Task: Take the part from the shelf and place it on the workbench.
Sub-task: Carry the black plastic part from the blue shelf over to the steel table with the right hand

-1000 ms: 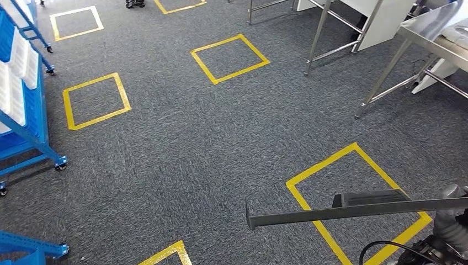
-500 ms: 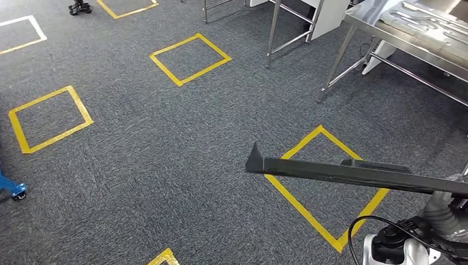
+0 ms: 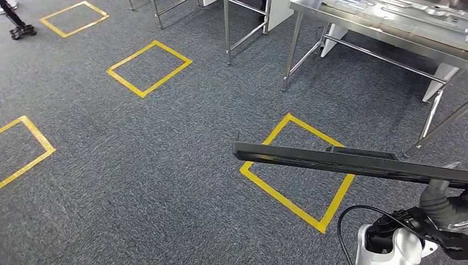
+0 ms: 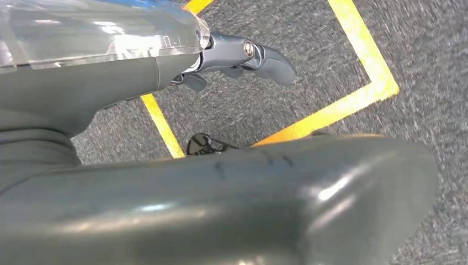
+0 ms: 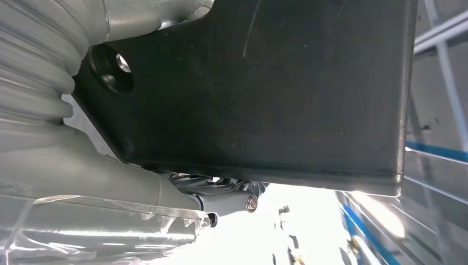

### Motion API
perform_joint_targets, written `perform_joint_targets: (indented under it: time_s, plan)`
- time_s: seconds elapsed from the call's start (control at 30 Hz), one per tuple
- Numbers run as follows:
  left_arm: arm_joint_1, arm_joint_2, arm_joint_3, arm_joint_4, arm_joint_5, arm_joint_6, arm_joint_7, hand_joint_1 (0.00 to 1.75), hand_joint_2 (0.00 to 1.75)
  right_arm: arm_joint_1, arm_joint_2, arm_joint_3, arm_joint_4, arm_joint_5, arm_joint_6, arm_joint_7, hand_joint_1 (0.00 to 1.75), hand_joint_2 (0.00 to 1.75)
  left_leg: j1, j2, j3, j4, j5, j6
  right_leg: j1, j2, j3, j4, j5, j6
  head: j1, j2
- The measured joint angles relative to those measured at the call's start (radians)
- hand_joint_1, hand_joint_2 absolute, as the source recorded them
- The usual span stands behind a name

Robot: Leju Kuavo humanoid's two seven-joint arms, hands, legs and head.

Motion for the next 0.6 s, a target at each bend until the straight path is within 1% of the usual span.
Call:
perform_joint_targets:
  time_s: [0.03,0.07,0.1,0.13,0.17,0.2,0.23,0.27,0.3,0.33,0.37,0.4,0.43,0.47,0.5,0.53,0.57,0.6]
  plan:
    - [0.000,0.001,0.000,0.000,0.000,-0.003,-0.001,0.00,0.00,-0.001,0.009,0.000,-0.009,0.010,0.002,0.000,1.75,1.75,0.000,-0.007,0.019,-0.055,0.042,0.004,0.000,0.015,0.001,0.001,-0.001,0.000,0.000,0.000]
    - [0.000,0.002,0.000,0.000,0.001,-0.006,-0.002,0.00,0.00,-0.002,0.016,0.000,-0.016,0.016,0.003,0.000,1.75,1.75,0.000,-0.029,0.046,-0.129,0.084,0.009,0.000,0.029,0.002,0.003,-0.001,0.001,0.000,0.000]
    - [0.000,0.004,0.000,0.000,0.001,-0.008,-0.002,0.00,0.00,-0.003,0.023,-0.001,-0.022,0.019,0.004,0.000,1.75,1.75,0.002,-0.059,0.072,-0.198,0.114,0.013,0.000,0.042,0.001,0.005,-0.002,0.004,0.000,0.000]
    - [0.001,0.006,0.000,0.000,0.001,-0.009,-0.002,0.00,0.00,-0.005,0.028,-0.002,-0.027,0.020,0.004,0.000,1.75,1.75,0.003,-0.082,0.090,-0.245,0.131,0.016,-0.001,0.055,-0.003,0.007,-0.002,0.009,0.000,0.000]
    - [0.001,0.007,0.000,0.000,0.001,-0.010,-0.002,0.00,0.00,-0.005,0.032,-0.002,-0.030,0.020,0.005,0.000,1.75,1.75,0.003,-0.099,0.099,-0.268,0.135,0.019,-0.004,0.068,-0.007,0.008,-0.001,0.015,0.000,0.000]
    - [0.000,0.008,0.000,0.000,0.001,-0.010,-0.003,0.00,0.00,-0.005,0.035,-0.003,-0.033,0.020,0.006,0.000,1.75,1.75,0.002,-0.098,0.103,-0.274,0.133,0.021,-0.006,0.081,-0.011,0.008,0.001,0.023,0.000,0.000]
    - [-0.001,0.008,0.000,0.000,0.001,-0.010,-0.003,0.00,0.00,-0.004,0.038,-0.005,-0.037,0.021,0.007,0.000,1.75,1.75,0.002,-0.084,0.105,-0.277,0.135,0.025,-0.008,0.092,-0.015,0.006,0.004,0.031,0.000,0.000]
    - [-0.002,0.007,0.000,0.000,0.000,-0.011,-0.003,0.00,0.00,-0.004,0.040,-0.006,-0.042,0.023,0.010,0.000,1.75,1.75,0.003,-0.071,0.108,-0.284,0.139,0.030,-0.007,0.081,-0.018,0.010,0.001,0.037,0.000,0.000]
    - [-0.003,0.007,0.001,0.000,-0.001,-0.011,-0.003,0.00,0.00,-0.005,0.042,-0.008,-0.046,0.026,0.012,0.000,1.75,1.75,0.005,-0.057,0.111,-0.291,0.142,0.037,-0.004,0.054,-0.027,0.027,-0.010,0.042,0.000,0.000]
    - [-0.003,0.007,0.001,0.000,-0.003,-0.011,-0.003,0.00,0.00,-0.007,0.043,-0.009,-0.050,0.028,0.014,0.000,1.75,1.75,0.007,-0.041,0.114,-0.297,0.145,0.042,-0.002,0.019,-0.044,0.062,-0.033,0.047,0.001,0.000]
    - [-0.003,0.007,0.001,0.000,-0.005,-0.013,-0.004,0.00,0.00,-0.008,0.044,-0.010,-0.052,0.030,0.015,0.000,1.75,1.75,0.005,-0.026,0.115,-0.300,0.145,0.046,-0.002,-0.019,-0.071,0.117,-0.064,0.051,0.001,0.000]
    - [-0.001,0.007,0.001,0.000,-0.006,-0.014,-0.005,0.00,0.00,-0.008,0.045,-0.010,-0.053,0.031,0.015,0.000,1.75,1.75,0.004,-0.011,0.115,-0.300,0.144,0.048,-0.004,-0.040,-0.103,0.181,-0.096,0.055,0.001,0.000]
    - [0.000,0.007,0.001,0.000,-0.008,-0.015,-0.006,0.00,0.00,-0.005,0.047,-0.011,-0.053,0.032,0.012,0.000,1.75,1.75,0.004,0.003,0.115,-0.299,0.143,0.048,-0.007,-0.048,-0.131,0.237,-0.117,0.060,0.001,0.000]
    - [0.001,0.007,0.001,0.000,-0.009,-0.016,-0.007,0.00,0.00,-0.002,0.049,-0.011,-0.053,0.033,0.007,0.000,1.75,1.75,0.003,0.014,0.115,-0.298,0.141,0.047,-0.010,-0.051,-0.146,0.267,-0.121,0.064,0.001,0.000]
    - [0.002,0.007,0.001,0.000,-0.010,-0.017,-0.007,0.00,0.00,0.000,0.050,-0.012,-0.053,0.034,0.003,0.000,1.75,1.75,0.004,0.024,0.115,-0.298,0.139,0.045,-0.012,-0.054,-0.140,0.257,-0.106,0.067,0.001,0.000]
    - [0.001,0.007,0.001,0.000,-0.011,-0.018,-0.009,0.00,0.00,0.001,0.051,-0.013,-0.053,0.036,-0.001,0.000,1.75,1.75,0.004,0.032,0.117,-0.296,0.137,0.042,-0.014,-0.057,-0.114,0.210,-0.077,0.069,0.001,0.000]
    - [0.000,0.007,0.001,0.000,-0.012,-0.019,-0.010,0.00,0.00,0.001,0.052,-0.014,-0.053,0.040,-0.005,0.000,1.75,1.75,0.004,0.037,0.119,-0.295,0.134,0.038,-0.016,-0.062,-0.073,0.139,-0.044,0.069,0.001,0.000]
    - [-0.002,0.007,0.001,0.000,-0.012,-0.021,-0.012,0.00,0.00,0.001,0.053,-0.014,-0.053,0.047,-0.011,0.001,1.75,1.75,0.003,0.043,0.119,-0.293,0.131,0.034,-0.014,-0.068,-0.037,0.075,-0.021,0.066,0.001,0.000]
